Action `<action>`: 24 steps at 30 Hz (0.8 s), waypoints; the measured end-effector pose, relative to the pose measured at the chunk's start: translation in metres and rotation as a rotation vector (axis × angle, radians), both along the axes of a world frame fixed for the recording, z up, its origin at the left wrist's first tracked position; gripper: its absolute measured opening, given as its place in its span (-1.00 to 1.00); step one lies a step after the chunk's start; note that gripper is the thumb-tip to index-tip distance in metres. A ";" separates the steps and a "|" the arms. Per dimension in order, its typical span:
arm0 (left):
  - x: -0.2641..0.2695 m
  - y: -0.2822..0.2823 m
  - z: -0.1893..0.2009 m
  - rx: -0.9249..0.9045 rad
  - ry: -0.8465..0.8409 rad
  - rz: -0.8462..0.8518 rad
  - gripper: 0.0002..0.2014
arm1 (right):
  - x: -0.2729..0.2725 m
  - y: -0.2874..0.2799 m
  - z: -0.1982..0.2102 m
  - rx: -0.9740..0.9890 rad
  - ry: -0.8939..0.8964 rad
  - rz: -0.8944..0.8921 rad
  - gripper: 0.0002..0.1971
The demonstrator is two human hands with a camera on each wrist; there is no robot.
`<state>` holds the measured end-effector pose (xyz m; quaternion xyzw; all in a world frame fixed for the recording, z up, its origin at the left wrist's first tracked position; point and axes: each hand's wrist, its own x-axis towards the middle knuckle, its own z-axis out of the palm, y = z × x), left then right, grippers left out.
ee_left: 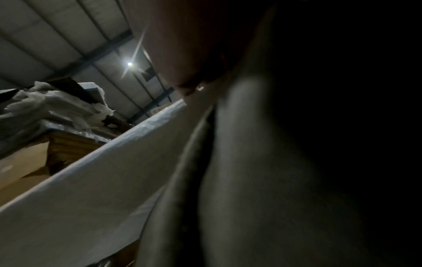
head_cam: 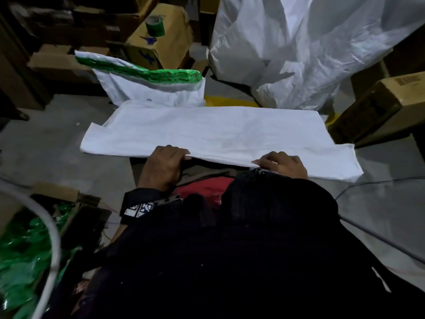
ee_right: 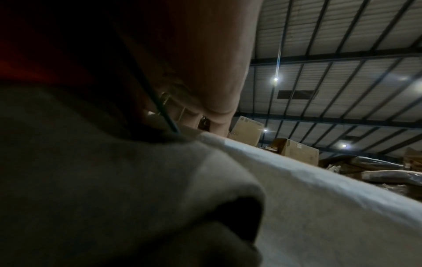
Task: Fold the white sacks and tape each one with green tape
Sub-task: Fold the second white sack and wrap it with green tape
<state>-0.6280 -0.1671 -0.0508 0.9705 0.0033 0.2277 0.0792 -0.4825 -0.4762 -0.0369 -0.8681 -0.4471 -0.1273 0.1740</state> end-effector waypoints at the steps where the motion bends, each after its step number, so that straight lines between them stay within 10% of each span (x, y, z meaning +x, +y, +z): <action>1: 0.000 -0.002 0.000 0.032 -0.007 -0.004 -0.81 | 0.001 0.001 -0.004 -0.010 -0.008 -0.016 -0.60; 11: 0.028 -0.001 0.007 -0.157 0.422 0.167 -0.94 | 0.022 0.015 -0.017 -0.157 -0.018 -0.199 -0.79; 17: 0.015 0.041 0.000 0.018 0.382 0.264 -0.65 | 0.036 0.017 -0.018 -0.244 -0.002 -0.295 -0.57; 24: 0.019 0.058 0.003 -0.273 0.489 0.268 -0.45 | 0.035 -0.006 -0.021 -0.159 0.085 -0.231 -0.65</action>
